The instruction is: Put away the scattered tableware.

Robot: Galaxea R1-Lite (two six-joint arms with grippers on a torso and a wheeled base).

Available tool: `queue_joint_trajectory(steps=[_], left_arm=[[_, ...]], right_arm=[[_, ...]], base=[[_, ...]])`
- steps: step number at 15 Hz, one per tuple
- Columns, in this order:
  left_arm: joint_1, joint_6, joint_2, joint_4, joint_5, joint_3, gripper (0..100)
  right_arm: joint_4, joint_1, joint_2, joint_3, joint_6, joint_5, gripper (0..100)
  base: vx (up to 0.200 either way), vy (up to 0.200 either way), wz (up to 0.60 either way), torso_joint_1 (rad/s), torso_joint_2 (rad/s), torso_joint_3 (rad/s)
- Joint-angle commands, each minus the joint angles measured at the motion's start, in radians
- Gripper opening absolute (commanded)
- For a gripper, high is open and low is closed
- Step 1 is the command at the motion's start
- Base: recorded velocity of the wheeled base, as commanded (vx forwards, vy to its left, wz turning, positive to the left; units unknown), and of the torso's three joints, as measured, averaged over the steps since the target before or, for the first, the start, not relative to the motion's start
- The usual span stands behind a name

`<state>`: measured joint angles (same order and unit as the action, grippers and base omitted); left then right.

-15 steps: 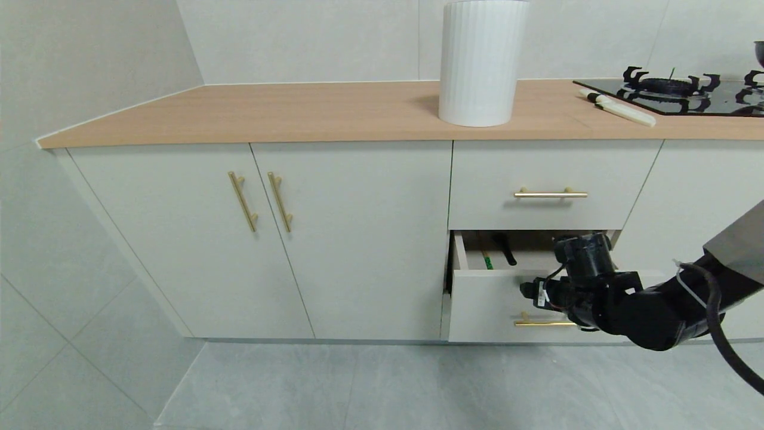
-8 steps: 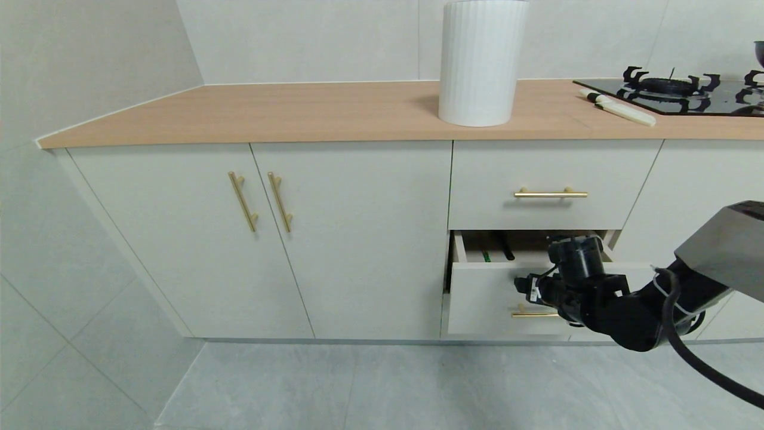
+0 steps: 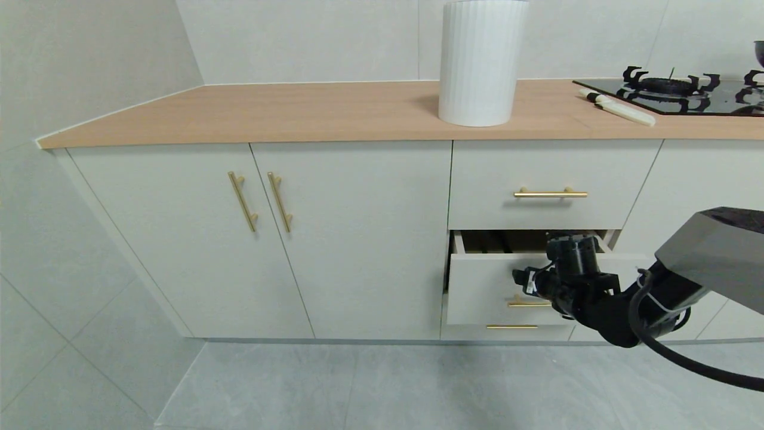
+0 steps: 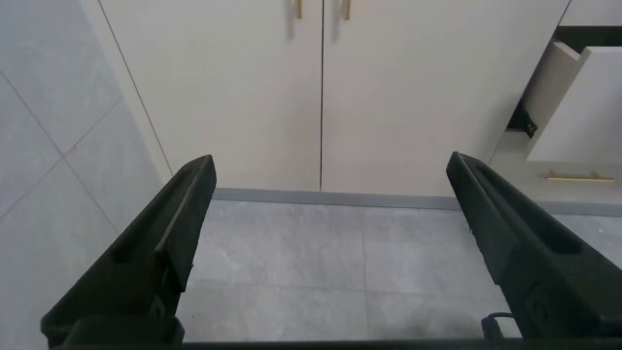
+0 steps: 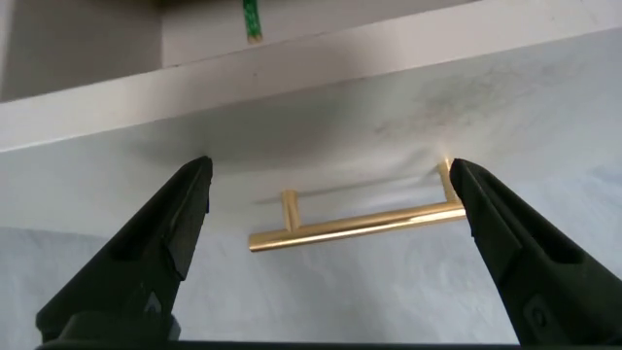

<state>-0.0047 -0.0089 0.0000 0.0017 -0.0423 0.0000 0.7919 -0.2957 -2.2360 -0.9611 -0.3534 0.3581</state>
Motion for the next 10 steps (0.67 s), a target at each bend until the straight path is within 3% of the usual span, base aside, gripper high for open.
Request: queue_joint_trajectory(steps=[1,10], left_arm=[[0.000,0.000,0.000,0.000,-0.001,0.000,100],[0.000,0.000,0.000,0.000,-0.001,0.000,100]], right_arm=[[0.036,0.013,-0.050,-0.024,-0.001,0.001,100],[0.153,0.084,-0.188,-0.136,-0.004,0.007,100]], base=[[0.000,0.000,0.00,0.000,0.00,0.000],[0.000,0.000,0.00,0.000,0.00,0.000]])
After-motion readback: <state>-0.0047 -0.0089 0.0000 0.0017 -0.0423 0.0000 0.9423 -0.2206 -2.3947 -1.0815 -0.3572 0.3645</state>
